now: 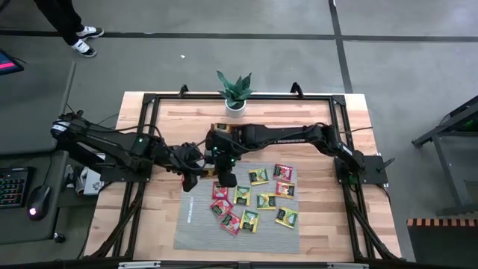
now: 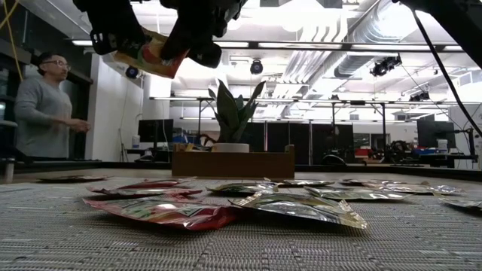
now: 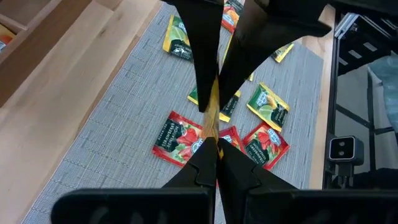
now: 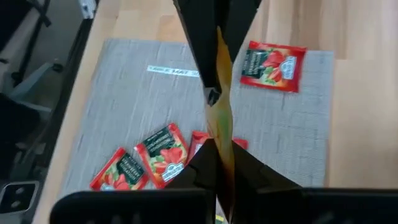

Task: Pick & Place Tea
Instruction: Put the orange tea bag into the left section of the wooden organizer

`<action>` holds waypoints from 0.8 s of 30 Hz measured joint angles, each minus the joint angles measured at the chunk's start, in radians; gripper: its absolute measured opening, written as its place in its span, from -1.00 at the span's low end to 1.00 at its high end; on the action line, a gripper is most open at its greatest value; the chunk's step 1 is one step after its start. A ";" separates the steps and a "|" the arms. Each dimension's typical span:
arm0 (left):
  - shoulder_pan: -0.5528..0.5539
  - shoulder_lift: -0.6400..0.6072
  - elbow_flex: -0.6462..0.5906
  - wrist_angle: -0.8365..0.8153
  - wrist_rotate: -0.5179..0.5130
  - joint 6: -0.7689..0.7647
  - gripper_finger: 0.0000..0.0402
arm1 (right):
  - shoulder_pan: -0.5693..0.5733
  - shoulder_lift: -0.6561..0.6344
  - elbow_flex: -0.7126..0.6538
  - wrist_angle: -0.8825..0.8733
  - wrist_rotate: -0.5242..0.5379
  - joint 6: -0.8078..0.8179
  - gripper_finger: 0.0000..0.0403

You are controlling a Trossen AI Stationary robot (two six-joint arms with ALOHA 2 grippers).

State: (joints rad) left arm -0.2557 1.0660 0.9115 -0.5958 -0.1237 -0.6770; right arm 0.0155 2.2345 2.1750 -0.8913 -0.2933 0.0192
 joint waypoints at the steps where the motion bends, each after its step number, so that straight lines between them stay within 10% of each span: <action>1: 0.000 -0.006 0.000 0.001 -0.004 0.005 -0.99 | 0.004 -0.001 0.000 0.000 0.010 0.000 -0.96; 16: 0.000 -0.139 0.000 0.012 -0.125 -0.028 -0.08 | 0.017 -0.011 0.000 -0.007 0.110 0.029 -0.96; 24: -0.023 -0.242 0.001 0.007 -0.309 -0.052 0.03 | 0.018 -0.113 -0.002 -0.017 0.223 0.032 -0.96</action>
State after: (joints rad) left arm -0.2783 0.8242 0.9126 -0.5892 -0.4329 -0.7289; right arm 0.0338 2.1217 2.1731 -0.9081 -0.0704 0.0513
